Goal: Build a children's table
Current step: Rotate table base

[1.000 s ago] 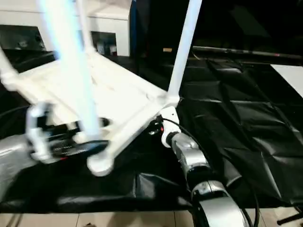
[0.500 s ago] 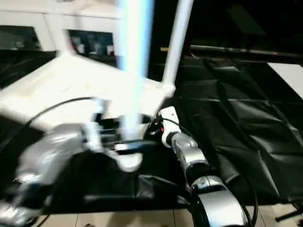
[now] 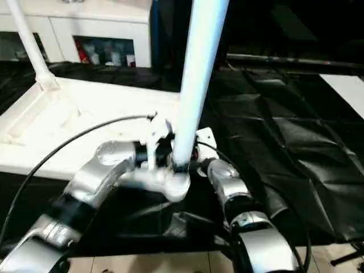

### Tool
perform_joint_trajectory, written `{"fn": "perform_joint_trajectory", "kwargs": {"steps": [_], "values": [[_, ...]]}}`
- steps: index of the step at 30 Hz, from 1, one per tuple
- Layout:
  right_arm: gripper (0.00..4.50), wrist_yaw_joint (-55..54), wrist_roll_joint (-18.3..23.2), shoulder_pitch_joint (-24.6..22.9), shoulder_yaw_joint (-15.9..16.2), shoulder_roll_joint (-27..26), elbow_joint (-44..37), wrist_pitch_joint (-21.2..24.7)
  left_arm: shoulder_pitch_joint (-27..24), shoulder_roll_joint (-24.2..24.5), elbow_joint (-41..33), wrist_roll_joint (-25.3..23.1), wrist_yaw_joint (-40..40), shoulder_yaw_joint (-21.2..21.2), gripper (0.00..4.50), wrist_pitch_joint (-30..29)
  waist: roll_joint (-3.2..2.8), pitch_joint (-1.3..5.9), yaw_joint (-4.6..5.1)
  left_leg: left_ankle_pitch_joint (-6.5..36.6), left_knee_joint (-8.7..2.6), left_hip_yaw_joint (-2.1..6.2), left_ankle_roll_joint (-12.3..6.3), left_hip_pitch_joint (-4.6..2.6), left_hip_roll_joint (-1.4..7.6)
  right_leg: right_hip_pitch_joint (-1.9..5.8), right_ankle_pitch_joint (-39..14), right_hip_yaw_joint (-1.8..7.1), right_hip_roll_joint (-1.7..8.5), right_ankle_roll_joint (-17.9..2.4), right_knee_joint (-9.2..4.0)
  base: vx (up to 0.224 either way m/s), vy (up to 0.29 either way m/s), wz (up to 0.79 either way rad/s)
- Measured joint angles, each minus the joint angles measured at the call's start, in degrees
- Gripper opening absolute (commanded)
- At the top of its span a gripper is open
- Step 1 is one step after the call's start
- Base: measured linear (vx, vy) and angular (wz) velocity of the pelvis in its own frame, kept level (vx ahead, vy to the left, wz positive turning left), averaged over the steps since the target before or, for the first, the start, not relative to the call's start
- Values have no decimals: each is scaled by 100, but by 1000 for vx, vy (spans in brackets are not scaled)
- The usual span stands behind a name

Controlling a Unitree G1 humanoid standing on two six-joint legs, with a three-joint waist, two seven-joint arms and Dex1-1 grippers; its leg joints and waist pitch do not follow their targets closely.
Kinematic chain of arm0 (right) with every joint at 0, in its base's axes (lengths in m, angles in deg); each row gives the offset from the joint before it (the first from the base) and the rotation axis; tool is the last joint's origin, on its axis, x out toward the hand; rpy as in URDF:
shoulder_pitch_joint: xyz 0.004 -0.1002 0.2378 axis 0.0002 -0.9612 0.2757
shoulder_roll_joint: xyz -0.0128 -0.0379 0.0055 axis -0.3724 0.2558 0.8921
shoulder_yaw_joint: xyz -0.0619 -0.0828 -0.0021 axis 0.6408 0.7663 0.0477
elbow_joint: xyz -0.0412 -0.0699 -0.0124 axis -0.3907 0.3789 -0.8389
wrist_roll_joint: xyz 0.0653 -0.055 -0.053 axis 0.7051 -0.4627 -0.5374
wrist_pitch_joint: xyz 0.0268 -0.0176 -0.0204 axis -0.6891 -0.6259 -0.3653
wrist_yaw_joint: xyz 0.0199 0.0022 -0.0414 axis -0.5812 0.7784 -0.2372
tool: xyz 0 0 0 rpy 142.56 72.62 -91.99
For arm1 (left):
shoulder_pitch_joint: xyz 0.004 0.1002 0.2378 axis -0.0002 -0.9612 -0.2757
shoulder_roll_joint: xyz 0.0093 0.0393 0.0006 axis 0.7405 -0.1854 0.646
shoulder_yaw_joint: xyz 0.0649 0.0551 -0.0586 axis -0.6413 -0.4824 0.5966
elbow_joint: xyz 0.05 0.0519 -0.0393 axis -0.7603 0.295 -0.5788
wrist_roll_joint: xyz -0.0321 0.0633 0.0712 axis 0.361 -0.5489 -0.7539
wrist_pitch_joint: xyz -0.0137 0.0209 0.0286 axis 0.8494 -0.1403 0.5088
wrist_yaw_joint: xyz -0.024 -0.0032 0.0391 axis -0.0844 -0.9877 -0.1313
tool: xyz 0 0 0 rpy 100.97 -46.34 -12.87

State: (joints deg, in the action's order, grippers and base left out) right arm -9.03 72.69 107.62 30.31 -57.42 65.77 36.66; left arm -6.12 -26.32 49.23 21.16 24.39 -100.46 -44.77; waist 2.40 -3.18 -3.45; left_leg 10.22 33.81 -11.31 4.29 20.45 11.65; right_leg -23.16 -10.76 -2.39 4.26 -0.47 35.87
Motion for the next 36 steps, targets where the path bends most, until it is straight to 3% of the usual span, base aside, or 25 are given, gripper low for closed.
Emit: {"fn": "perform_joint_trajectory", "kwargs": {"steps": [3,7,12,16,20,26,30,36], "values": [[0,71,2,6,-1,133,-1,4,96,-79,228,-126,160,-16,443,235,-13,-5,-27,0,2,1,0,3,0,0,1,-3,2,-1,0,0,0,0],[0,496,49,-53,-124,658,-260,-4,-27,-58,313,155,7,374,443,286,-58,-13,-21,0,3,1,-1,5,1,0,2,-6,2,-3,2,0,0,0],[0,1375,261,-455,-166,1139,-987,53,-396,223,-140,628,-888,406,443,89,-75,-20,-41,1,2,0,-3,10,9,-3,-1,-13,-4,-3,-7,0,0,0],[0,2119,437,-846,-131,1475,-1629,248,-537,621,-245,691,-1459,204,443,-44,-108,-36,-121,3,6,-5,-6,9,10,-2,0,-10,-4,-4,-5,0,0,0],[0,2743,581,-1180,47,1775,-2379,476,-512,846,-2,430,-1657,134,417,181,-122,-39,-173,2,4,-4,-5,7,11,-1,-1,-12,-3,-2,-5,0,0,0],[0,3624,716,-1796,299,2298,-3566,1048,-370,1508,651,-206,-1880,-79,365,572,-126,-40,-176,3,1,-2,-5,11,10,1,-3,-11,-3,2,-17,0,0,0],[0,3958,888,-2031,506,2463,-4231,1476,-99,1511,1122,-492,-1903,-208,324,912,-132,-39,-198,3,0,-1,-6,12,9,1,-3,-13,-2,1,-19,0,0,0],[0,4048,920,-2237,558,2562,-4763,1862,180,1453,1676,-659,-1888,-211,290,1265,-140,-37,-238,3,0,-1,-5,13,9,1,-3,-13,-1,1,-22,0,0,0]]}}
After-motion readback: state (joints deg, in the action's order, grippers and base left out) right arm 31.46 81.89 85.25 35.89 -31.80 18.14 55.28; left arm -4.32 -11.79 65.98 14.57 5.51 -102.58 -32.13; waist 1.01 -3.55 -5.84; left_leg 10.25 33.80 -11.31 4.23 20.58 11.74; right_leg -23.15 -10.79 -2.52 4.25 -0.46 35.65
